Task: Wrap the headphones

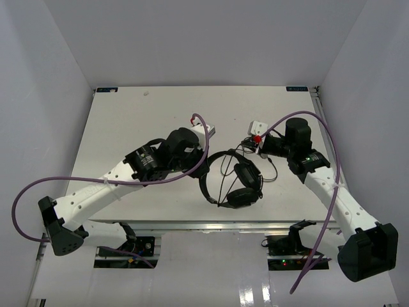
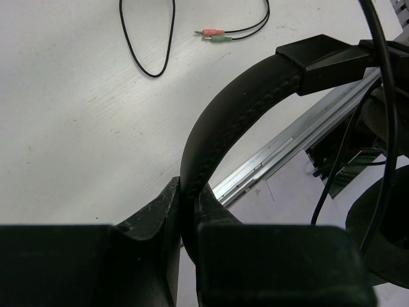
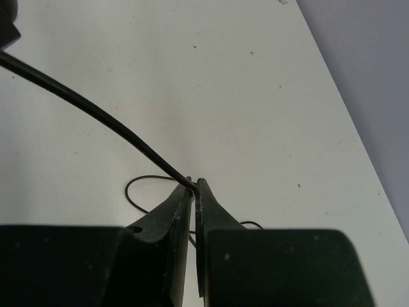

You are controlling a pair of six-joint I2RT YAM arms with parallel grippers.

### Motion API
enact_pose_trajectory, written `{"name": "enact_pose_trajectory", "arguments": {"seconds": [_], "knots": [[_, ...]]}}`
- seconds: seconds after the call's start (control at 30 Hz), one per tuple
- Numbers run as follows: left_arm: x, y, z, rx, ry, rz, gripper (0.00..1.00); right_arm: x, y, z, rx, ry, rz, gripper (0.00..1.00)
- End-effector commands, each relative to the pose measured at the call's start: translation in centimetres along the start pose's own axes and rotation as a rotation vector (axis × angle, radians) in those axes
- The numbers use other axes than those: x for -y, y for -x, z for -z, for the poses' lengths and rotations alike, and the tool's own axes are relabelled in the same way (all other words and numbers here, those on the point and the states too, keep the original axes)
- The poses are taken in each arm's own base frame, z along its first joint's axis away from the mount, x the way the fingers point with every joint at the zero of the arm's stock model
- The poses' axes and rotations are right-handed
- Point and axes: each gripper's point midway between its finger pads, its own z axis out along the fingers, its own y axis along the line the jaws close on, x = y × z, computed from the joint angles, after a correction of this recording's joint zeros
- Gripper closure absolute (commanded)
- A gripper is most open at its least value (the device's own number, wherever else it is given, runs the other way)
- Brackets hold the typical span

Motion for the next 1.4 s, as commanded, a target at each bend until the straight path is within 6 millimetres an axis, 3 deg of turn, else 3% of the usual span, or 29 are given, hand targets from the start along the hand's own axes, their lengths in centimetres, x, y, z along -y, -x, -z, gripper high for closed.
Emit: {"name": "enact_pose_trajectory", "arguments": {"seconds": [0.0, 0.33, 0.6, 0.73, 1.0, 1.2, 1.37], "knots": [[1.7, 3.3, 2.2, 0.071, -0.042, 0.017, 1.0, -1.5, 0.3, -0.5, 0.073, 0.076, -0.056, 0.92], [1.5, 4.3, 2.8, 0.056, 0.005, 0.035, 1.0, -3.6, 0.7, -1.0, 0.173, 0.159, -0.163, 0.86], [2.1, 5.4, 2.9, 0.048, -0.001, 0.038, 1.0, -3.9, 0.0, -1.7, 0.21, 0.166, -0.214, 0.49], [2.4, 5.9, 3.0, 0.045, -0.004, 0.039, 1.0, -3.9, -0.7, -2.3, 0.217, 0.176, -0.229, 0.43], [2.7, 7.1, 3.8, 0.057, 0.003, 0.044, 1.0, -5.1, -1.9, -3.2, 0.24, 0.251, -0.268, 0.44], [3.4, 8.4, 4.4, 0.07, -0.005, 0.058, 1.0, -6.8, -1.7, -3.4, 0.315, 0.37, -0.257, 0.47], [3.6, 10.7, 5.7, 0.114, 0.018, 0.086, 1.0, -7.2, -2.2, -3.8, 0.316, 0.414, -0.256, 0.53]]}}
